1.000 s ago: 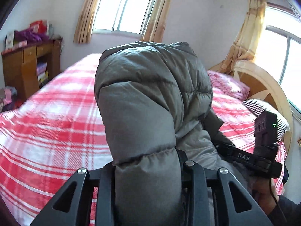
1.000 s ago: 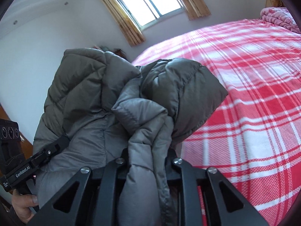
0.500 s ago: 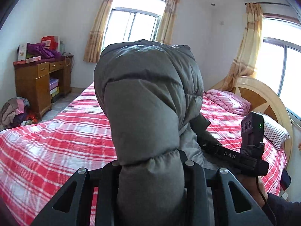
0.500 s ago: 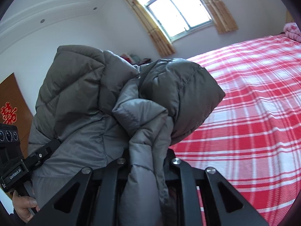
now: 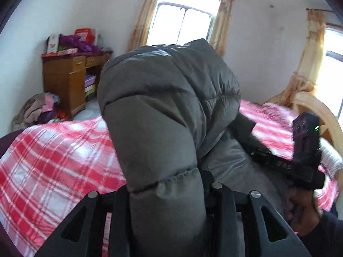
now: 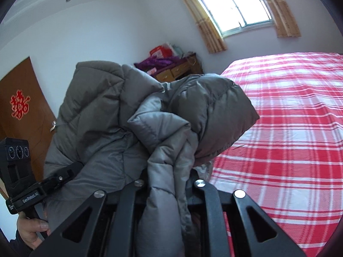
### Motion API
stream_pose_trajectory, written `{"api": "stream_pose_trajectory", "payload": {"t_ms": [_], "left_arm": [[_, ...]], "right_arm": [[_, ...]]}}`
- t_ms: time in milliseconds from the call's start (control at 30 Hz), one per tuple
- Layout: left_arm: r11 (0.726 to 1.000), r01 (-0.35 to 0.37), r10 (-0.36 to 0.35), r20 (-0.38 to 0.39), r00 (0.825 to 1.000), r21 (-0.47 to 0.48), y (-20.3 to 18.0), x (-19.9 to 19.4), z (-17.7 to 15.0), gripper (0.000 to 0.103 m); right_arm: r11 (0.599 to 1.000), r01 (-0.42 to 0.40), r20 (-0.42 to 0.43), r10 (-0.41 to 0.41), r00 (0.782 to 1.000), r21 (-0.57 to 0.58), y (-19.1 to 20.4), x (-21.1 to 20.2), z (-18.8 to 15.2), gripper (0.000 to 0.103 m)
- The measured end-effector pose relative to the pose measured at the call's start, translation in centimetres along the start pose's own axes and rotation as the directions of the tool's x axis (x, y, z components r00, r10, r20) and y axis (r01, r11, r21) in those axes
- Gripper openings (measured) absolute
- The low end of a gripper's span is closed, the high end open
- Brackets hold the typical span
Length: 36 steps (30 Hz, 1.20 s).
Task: Fold large clothes
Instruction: 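Carry the held jacket bundle with both tools toward the bed corner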
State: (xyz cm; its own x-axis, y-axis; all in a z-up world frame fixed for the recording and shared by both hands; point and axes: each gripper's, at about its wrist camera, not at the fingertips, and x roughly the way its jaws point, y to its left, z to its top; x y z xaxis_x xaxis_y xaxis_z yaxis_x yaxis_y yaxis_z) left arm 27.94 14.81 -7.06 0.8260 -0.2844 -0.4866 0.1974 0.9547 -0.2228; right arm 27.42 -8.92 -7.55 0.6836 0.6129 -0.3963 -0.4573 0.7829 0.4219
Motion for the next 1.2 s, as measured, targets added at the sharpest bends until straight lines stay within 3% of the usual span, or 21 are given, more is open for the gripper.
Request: {"api": "stream_pose_trajectory", "payload": {"t_ms": [133, 267, 367, 600, 733, 1200], "left_arm": [[0.995, -0.07, 0.065, -0.067, 0.996, -0.066, 3.2, 2.3, -1.7, 0.047], [0.982, -0.115, 0.093, -0.148, 0.985, -0.149, 6.3, 4.8, -3.8, 0.065], [0.971, -0.122, 0.091, -0.155, 0.984, -0.207, 7.7, 5.3, -4.6, 0.073], [0.961, -0.184, 0.148, -0.178, 0.973, -0.206, 8.2, 5.7, -4.8, 0.091], [0.956, -0.214, 0.177, -0.185, 0.967, -0.202, 8.6, 6.2, -4.0, 0.093], [0.949, -0.25, 0.214, -0.189, 0.958, -0.191, 8.8, 7.0, -4.8, 0.099]], "right_arm": [[1.0, 0.02, -0.072, -0.02, 0.997, 0.0, 0.7, 3.9, -1.3, 0.017], [0.999, 0.049, -0.158, -0.049, 0.986, -0.004, 0.7, 7.7, -2.6, 0.017], [0.998, 0.064, -0.207, -0.066, 0.976, -0.015, 0.3, 9.4, -3.7, 0.019], [0.996, 0.084, -0.244, -0.088, 0.966, -0.027, 0.1, 10.8, -4.3, 0.03], [0.994, 0.108, -0.252, -0.112, 0.961, -0.029, 0.6, 10.3, -4.7, 0.036], [0.99, 0.139, -0.276, -0.142, 0.951, -0.031, 1.0, 11.6, -5.5, 0.044]]}}
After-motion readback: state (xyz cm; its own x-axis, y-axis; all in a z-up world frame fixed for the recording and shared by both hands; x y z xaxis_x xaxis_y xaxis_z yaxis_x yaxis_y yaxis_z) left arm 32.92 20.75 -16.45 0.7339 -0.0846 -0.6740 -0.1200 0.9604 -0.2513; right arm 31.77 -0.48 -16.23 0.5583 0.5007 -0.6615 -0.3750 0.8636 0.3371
